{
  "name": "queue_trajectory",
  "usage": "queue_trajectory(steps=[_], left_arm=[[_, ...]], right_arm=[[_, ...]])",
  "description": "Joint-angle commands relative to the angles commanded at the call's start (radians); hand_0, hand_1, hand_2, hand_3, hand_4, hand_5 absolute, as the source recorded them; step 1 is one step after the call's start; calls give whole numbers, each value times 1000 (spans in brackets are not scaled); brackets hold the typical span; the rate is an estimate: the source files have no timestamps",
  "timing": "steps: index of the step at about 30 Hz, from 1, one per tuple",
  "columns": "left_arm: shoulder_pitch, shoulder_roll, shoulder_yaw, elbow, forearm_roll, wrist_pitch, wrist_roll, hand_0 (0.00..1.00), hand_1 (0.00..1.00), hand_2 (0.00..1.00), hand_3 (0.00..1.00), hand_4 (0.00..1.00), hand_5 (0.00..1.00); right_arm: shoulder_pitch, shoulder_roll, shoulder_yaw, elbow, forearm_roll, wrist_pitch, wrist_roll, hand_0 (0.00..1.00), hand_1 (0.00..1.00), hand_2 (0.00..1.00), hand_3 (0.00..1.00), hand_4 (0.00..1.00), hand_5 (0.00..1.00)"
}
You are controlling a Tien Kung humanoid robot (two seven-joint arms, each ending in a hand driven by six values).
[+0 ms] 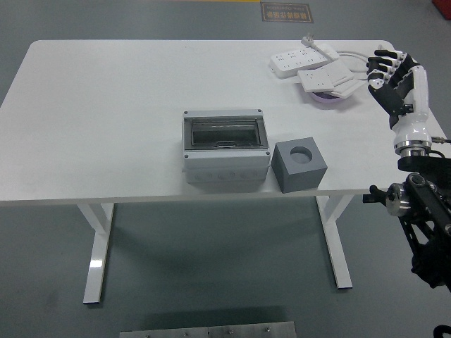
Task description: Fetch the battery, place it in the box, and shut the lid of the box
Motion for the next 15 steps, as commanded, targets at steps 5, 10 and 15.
queue_trajectory(steps=[5,10,15], left_arm=[[-3,3,-3,0,2,0,0,863,912,853,867,908,890],[-5,4,-13,-1,13,-1,0,863,912,853,867,908,888],[-5,6,-24,-2,23,-3,0,863,911,853,866,911,885]], right_arm=[[8,3,-3,-8,-53,-12,-42,549,566,542,566,627,2],[14,10,-10,-15,-68,-41,-34,540,580,571,720,770,17],[20,19,-15,-22,-59,-66,4,579,587,633,822,855,101]])
